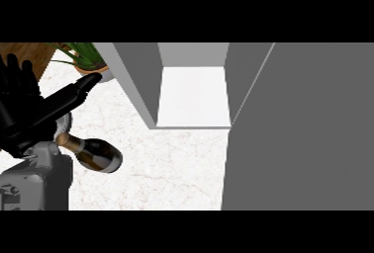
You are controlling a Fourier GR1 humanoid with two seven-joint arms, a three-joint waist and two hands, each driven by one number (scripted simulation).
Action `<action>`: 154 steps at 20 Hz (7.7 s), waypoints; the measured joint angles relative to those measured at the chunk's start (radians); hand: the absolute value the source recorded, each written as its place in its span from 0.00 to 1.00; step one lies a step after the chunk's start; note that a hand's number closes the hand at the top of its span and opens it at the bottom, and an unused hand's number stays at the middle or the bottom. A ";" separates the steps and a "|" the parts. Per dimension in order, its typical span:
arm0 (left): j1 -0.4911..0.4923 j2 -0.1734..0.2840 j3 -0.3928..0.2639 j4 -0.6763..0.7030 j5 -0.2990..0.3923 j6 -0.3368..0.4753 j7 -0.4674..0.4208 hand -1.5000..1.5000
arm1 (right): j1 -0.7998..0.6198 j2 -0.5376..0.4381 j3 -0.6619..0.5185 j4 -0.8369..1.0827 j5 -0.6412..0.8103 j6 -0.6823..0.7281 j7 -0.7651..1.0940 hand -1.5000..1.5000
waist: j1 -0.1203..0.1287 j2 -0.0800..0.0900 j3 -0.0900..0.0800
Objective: Pick up the wine, place it into the cabinet and close the cabinet
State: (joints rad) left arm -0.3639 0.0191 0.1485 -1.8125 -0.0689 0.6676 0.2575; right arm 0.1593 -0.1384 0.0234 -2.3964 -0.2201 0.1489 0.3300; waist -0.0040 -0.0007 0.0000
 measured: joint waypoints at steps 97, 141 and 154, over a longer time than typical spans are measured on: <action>0.254 0.000 0.132 1.018 0.682 -0.489 -1.025 0.00 | -0.039 0.110 0.026 -0.011 0.095 0.051 0.050 0.00 | 0.001 0.001 0.000; 0.570 0.130 -0.275 0.548 0.483 -0.991 -0.905 1.00 | -0.068 0.105 -0.023 0.044 0.072 0.060 0.042 0.00 | 0.010 -0.002 0.001; 0.496 0.056 -0.305 0.167 0.503 -0.772 -0.584 1.00 | -0.025 0.109 -0.008 0.032 0.070 0.076 0.021 0.00 | 0.003 0.000 0.000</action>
State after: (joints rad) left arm 0.1322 0.0750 -0.1568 -1.6452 0.4339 -0.1044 -0.3267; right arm 0.1345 -0.0298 0.0155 -2.3649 -0.1503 0.2247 0.3509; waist -0.0008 -0.0011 0.0004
